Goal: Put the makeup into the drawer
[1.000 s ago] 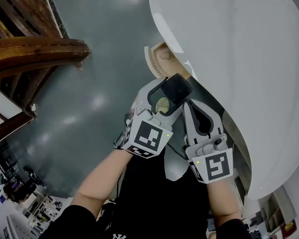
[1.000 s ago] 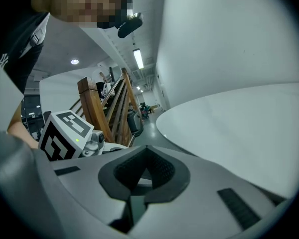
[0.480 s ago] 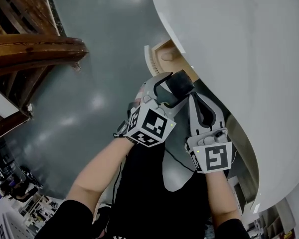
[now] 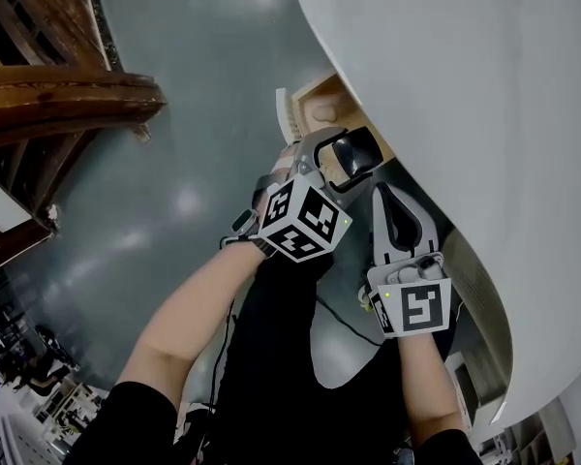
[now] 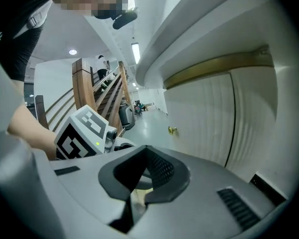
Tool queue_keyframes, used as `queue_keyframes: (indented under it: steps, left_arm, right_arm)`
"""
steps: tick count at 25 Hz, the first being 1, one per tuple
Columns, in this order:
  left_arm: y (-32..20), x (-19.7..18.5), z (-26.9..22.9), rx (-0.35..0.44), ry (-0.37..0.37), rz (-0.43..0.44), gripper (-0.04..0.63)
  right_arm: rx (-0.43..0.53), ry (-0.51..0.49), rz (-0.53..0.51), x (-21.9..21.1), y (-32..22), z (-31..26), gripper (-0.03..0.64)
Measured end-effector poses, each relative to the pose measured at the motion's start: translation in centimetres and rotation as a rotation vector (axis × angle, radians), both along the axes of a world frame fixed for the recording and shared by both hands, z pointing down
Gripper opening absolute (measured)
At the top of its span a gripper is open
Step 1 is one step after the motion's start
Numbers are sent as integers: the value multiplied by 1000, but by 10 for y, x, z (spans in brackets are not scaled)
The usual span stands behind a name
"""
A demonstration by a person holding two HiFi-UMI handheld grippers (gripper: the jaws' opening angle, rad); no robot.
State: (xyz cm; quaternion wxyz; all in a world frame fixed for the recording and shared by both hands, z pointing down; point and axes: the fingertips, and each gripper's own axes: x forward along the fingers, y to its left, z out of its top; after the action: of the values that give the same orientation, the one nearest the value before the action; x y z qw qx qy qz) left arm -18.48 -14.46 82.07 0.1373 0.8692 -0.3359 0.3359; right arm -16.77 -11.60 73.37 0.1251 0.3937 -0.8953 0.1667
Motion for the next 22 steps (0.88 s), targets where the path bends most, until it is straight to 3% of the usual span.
queue_keyframes:
  steps: [4,9,22]
  left_arm:
    - [-8,4,14,-7,-14,6,328]
    - [-9,6,42,-74,-45,32,328]
    - [-18,16,102,-264,-272,175,328]
  right_arm:
    - [3,7,21,7,-10,19,14]
    - [-19,-6,46,5,-21,48,14]
    - [-34,-20,58,14,-30,70,14]
